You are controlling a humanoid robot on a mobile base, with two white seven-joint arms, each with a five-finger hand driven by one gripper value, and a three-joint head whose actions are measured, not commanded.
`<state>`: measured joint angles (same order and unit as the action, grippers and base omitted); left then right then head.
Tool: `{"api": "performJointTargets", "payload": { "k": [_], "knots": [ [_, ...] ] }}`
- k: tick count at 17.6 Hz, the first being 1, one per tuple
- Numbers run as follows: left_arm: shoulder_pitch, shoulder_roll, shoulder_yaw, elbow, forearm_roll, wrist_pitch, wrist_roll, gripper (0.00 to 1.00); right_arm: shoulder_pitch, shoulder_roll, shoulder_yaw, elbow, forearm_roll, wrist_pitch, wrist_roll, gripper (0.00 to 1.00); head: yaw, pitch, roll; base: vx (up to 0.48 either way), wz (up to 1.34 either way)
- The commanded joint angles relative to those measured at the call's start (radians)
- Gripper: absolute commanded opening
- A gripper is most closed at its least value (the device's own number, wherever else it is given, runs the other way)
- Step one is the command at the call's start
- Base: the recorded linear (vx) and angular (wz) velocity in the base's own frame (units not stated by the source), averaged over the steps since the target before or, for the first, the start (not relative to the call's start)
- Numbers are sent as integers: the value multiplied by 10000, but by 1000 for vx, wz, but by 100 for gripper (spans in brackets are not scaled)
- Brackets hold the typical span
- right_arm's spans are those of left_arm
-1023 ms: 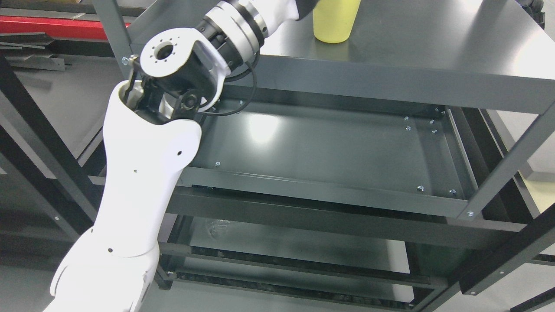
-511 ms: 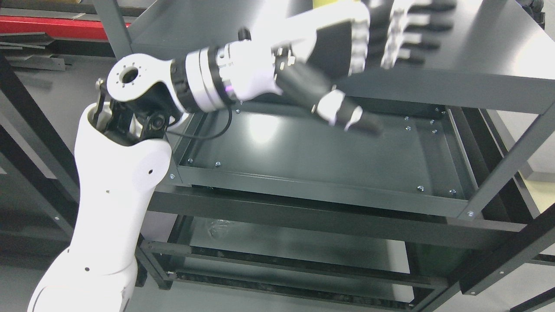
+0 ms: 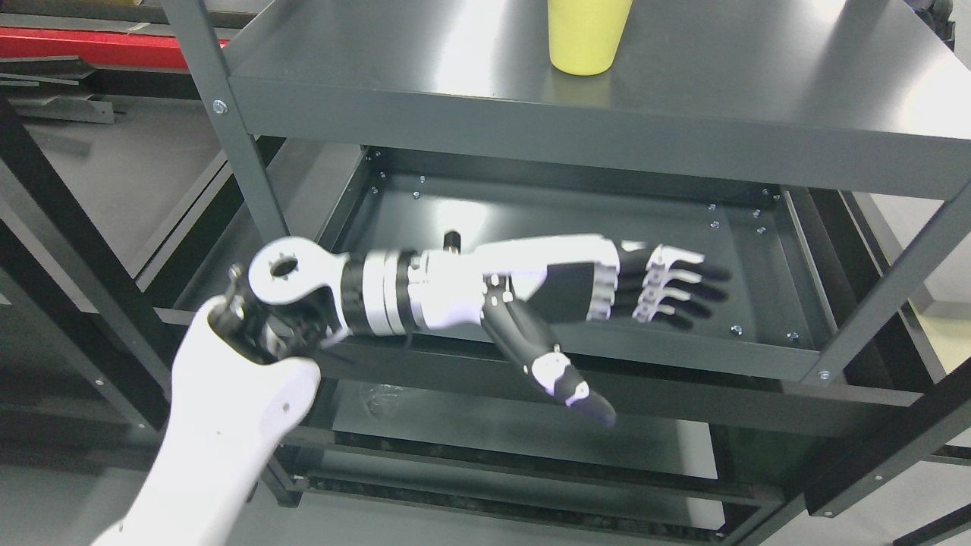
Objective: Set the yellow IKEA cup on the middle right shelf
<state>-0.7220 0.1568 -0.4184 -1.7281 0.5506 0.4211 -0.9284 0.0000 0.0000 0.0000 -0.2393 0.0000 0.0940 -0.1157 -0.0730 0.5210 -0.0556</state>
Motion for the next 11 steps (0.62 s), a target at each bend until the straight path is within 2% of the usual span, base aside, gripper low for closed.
{"api": "performJointTargets", "payload": {
  "k": [1, 3, 5, 6, 7, 9, 11],
  "knots": [
    [2355, -1393, -26, 2254, -2796, -2314, 1605, 99, 138, -175, 169, 0, -245, -5, -9, 99, 0, 0, 0, 0, 0],
    [2388, -1393, 577, 3104, -3525, -3226, 3612, 99, 138, -175, 169, 0, -245, -5, -9, 99, 0, 0, 0, 0, 0],
    [2388, -1393, 656, 3199, -3542, -3413, 7134, 99, 138, -175, 169, 0, -245, -5, -9, 99, 0, 0, 0, -2, -9],
    [2403, -1393, 671, 3169, -3573, -3414, 9566, 99, 138, -175, 169, 0, -245, -5, -9, 99, 0, 0, 0, -3, -19],
    [2479, -1393, 656, 3138, -3634, -3414, 10745, 99, 138, -175, 169, 0, -245, -5, -9, 99, 0, 0, 0, -2, 15],
    [3119, -1393, 671, 2758, -3803, -3566, 10742, 99, 138, -175, 169, 0, -245, -5, -9, 99, 0, 0, 0, 0, 0],
    [4101, -1393, 687, 2037, -3940, -4300, 10619, 99, 138, -175, 169, 0, -245, -5, -9, 99, 0, 0, 0, 0, 0]
  ]
}}
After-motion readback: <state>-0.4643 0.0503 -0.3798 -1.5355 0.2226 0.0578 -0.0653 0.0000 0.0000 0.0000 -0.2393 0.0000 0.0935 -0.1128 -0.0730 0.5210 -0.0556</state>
